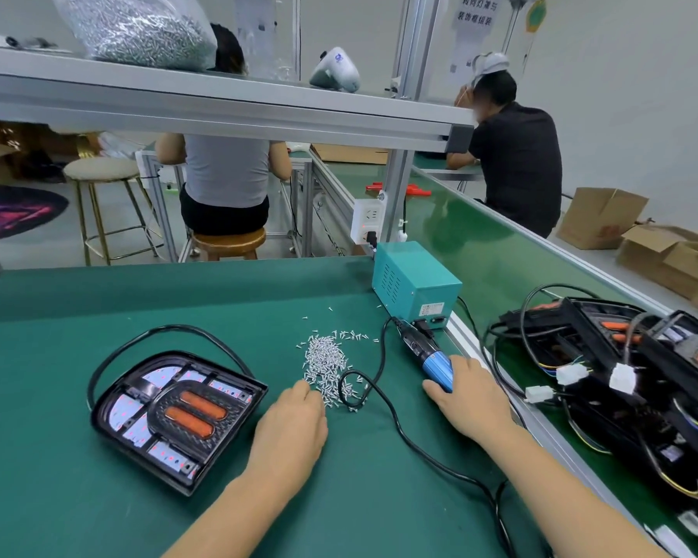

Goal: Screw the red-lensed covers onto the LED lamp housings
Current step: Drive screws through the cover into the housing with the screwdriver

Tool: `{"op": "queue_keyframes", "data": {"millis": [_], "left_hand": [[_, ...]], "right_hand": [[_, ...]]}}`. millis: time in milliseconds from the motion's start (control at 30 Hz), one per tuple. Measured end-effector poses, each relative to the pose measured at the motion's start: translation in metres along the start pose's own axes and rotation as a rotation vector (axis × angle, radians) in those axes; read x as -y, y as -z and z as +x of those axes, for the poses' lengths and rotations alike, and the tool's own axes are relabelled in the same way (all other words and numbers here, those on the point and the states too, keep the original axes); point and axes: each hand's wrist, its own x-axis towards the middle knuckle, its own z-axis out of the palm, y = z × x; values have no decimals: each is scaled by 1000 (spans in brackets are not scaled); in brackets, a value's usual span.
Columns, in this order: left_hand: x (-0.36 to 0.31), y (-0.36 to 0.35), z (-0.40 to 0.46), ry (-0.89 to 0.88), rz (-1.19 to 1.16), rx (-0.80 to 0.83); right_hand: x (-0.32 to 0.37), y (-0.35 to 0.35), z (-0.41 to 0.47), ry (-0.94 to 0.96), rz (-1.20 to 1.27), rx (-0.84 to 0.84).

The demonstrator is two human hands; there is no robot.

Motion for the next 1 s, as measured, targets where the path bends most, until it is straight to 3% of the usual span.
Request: {"op": "queue_keyframes", "data": {"millis": [267,700,1000], "left_hand": [[0,-2,-14,-49,-251,-164],[6,-4,-17,-133,-275,-201],[9,-5,-18,-130,-317,-209]], "right_hand": [[3,9,4,6,-44,67],[5,18,8,0,-43,151],[0,25,8,-91,174,155]]}}
